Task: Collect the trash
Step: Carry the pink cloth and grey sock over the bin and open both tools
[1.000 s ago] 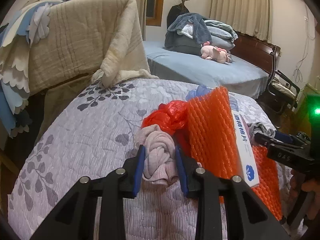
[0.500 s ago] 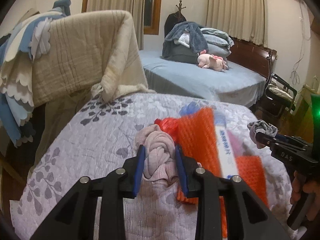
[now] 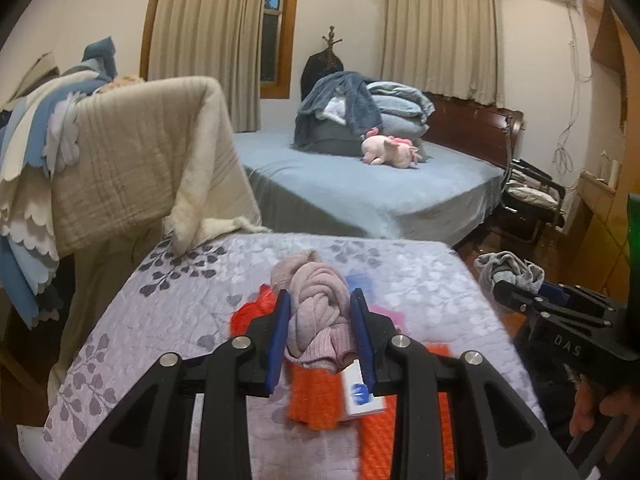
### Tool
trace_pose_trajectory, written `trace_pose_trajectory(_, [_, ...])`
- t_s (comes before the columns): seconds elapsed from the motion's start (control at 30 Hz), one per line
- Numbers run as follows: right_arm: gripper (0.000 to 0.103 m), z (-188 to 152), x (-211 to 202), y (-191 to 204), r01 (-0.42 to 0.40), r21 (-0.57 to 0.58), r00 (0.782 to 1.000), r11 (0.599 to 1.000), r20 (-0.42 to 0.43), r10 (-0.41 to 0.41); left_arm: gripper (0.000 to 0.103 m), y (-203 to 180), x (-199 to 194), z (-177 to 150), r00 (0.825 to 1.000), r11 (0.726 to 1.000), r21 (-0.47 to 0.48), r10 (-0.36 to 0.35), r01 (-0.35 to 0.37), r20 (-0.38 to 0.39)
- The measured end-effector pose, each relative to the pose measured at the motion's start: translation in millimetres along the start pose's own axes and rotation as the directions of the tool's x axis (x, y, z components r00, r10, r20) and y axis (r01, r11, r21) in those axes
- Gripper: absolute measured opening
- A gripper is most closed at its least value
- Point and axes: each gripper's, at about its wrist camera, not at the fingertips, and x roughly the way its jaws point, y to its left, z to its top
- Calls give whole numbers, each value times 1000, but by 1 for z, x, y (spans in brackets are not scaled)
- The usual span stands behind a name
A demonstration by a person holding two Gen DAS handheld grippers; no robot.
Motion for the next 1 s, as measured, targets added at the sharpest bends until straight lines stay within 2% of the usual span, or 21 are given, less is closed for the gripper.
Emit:
trace_pose_trajectory(0.27, [40,-2,-41,-18,26,35,999,999,43,-28,31,-40,-16,6,997,996,42,-74,73,18])
trace_pose_trajectory(0.6, [40,-15,-92,-60,115,71,990,991,74,-120,30,-96,-27,6,986,983,84,-166,163,23])
trace_pose_trajectory(1.0, [40,-41,-138,-118,226,140,968,964,77,-239,31,-170,-26,0,956,946,139,-293,292,-16])
